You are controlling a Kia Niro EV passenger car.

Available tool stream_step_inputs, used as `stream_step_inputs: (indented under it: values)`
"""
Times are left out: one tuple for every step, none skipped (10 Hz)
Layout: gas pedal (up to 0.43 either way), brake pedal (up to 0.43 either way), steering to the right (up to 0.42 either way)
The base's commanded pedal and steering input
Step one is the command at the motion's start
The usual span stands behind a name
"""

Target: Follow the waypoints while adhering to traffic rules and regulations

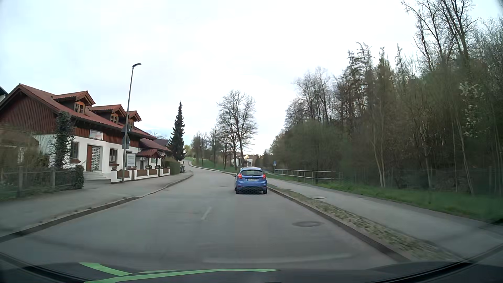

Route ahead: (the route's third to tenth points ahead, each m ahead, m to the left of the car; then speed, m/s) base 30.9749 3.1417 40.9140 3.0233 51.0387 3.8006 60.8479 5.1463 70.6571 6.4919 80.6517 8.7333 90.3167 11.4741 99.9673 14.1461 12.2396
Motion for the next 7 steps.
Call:
stream_step_inputs:
  values:
    - [0.169, 0.000, -0.017]
    - [0.169, 0.000, -0.017]
    - [0.169, 0.000, -0.017]
    - [0.177, 0.000, -0.017]
    - [0.177, 0.000, -0.017]
    - [0.177, 0.000, -0.017]
    - [0.177, 0.000, -0.017]
